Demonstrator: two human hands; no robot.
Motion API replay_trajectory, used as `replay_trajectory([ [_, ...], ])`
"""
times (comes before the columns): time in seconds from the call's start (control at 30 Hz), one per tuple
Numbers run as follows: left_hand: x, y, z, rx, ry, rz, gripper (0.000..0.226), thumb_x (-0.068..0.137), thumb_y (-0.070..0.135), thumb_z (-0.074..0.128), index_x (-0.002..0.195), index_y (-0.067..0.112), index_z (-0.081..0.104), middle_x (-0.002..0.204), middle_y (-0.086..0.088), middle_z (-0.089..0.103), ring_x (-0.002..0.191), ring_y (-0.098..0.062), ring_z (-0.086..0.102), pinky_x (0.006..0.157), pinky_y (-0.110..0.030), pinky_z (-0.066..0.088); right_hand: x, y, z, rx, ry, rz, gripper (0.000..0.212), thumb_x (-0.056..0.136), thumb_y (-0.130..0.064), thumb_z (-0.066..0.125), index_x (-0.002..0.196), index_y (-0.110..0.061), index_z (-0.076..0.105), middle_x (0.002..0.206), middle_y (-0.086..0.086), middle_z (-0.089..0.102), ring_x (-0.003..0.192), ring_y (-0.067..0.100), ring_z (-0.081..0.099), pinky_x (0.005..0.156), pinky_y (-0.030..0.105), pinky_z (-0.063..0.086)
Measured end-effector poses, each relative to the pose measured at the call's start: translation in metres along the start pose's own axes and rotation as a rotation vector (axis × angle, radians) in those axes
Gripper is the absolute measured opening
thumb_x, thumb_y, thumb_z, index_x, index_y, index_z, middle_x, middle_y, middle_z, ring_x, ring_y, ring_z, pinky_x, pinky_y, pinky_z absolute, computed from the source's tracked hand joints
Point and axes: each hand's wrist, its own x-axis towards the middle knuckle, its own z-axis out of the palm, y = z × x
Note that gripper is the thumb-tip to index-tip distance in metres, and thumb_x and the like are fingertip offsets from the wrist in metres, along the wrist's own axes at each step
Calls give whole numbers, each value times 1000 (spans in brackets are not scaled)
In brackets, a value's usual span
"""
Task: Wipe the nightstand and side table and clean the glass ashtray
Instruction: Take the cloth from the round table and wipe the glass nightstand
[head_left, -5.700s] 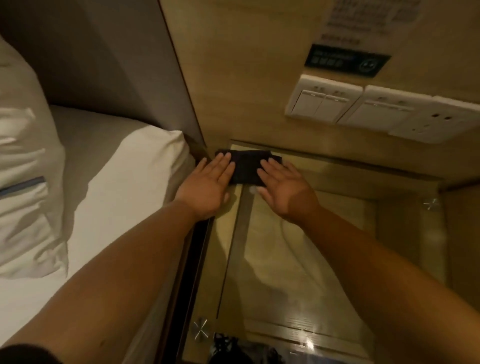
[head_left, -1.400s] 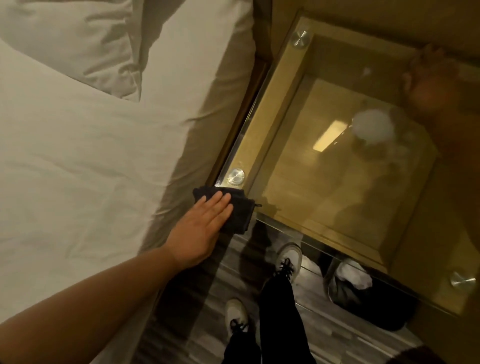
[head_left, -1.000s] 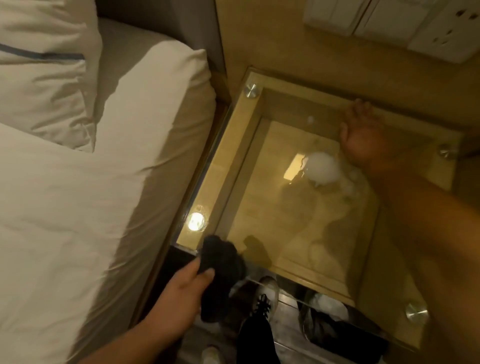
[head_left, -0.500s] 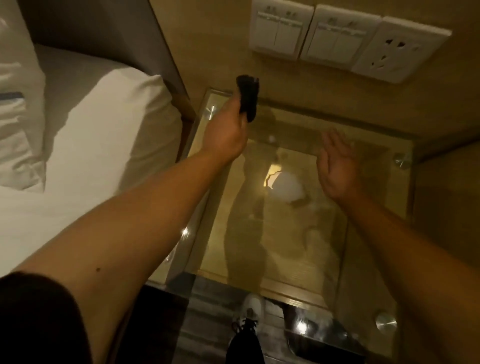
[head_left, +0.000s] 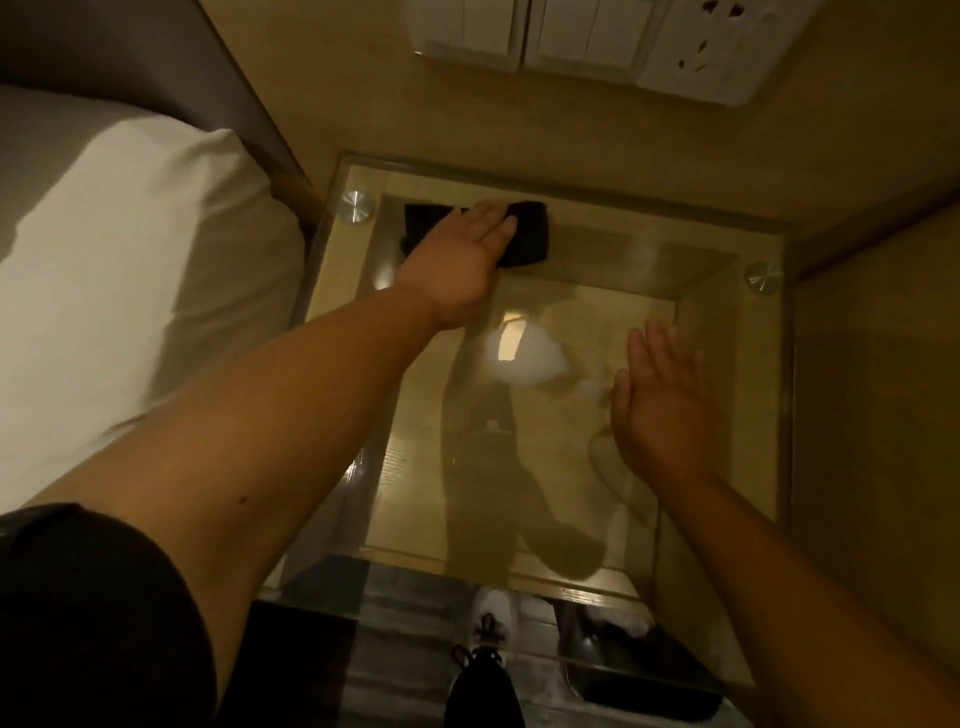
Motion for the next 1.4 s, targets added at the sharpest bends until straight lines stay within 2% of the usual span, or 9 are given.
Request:
replay_trajectory([
  [0.13,-42,18,6,-3,7,40,57,96,18,43,149,12,23,158,-10,17,145,-24,14,118,-36,6,-2,-2,-2,32,32,-14,49,99,-25,32,145,-7,32,155,13,25,145,27,17,115,40,4],
  [0.67,-298,98,48,-8,-139,199,64,83,25,61,142,10,40,150,-11,38,140,-27,32,113,-49,24,-7,-3,-10,108,-22,4,50,101,-27,29,146,-7,28,156,14,21,146,26,13,118,43,5],
  [0.8,-325,108,50,-4,-150,196,65,78,26,68,138,12,46,146,-9,43,137,-25,36,111,-49,28,-62,-16,-12,176,-80,44,55,101,-34,27,149,-9,21,158,12,15,146,25,8,119,43,6],
  [0.97,-339,115,44,-41,-130,179,56,78,24,67,132,14,56,141,-7,51,131,-21,46,110,-43,34,-138,-33,-2,-6,-173,-42,63,99,-45,26,150,-10,14,159,12,5,146,26,-2,118,49,4],
  [1.03,-340,116,36,-309,-161,49,50,85,21,56,134,18,53,139,-4,53,127,-17,48,110,-32,33,-137,-35,-4,-20,-169,-39,64,98,-45,24,150,-9,15,159,13,6,147,27,0,118,50,5],
  [1.1,-331,111,19,-634,-163,-219,42,89,24,46,130,28,53,122,3,64,110,-9,57,95,-22,42,-136,-36,-5,-32,-183,-25,65,97,-46,21,150,-10,15,159,12,5,147,26,-1,118,49,5],
  [1.23,-256,80,-20,-1146,21,-737,21,96,16,46,98,25,65,90,0,69,92,-21,64,75,-25,49,-135,-40,-4,-89,-246,1,67,95,-48,16,151,-12,9,160,10,-3,146,24,-8,118,48,4],
  [1.3,-195,62,-37,-1214,145,-784,20,97,21,44,105,28,61,103,-3,67,99,-23,63,86,-36,50,-133,-39,-4,-87,-242,9,68,94,-49,14,151,-11,12,160,11,0,146,26,-6,118,49,5],
  [1.4,-97,41,-51,-879,363,-590,37,98,19,41,134,19,48,124,-9,61,111,-24,58,89,-35,45,-133,-38,-3,-93,-256,-7,71,92,-50,13,150,-9,15,159,13,3,147,27,-3,118,50,5],
])
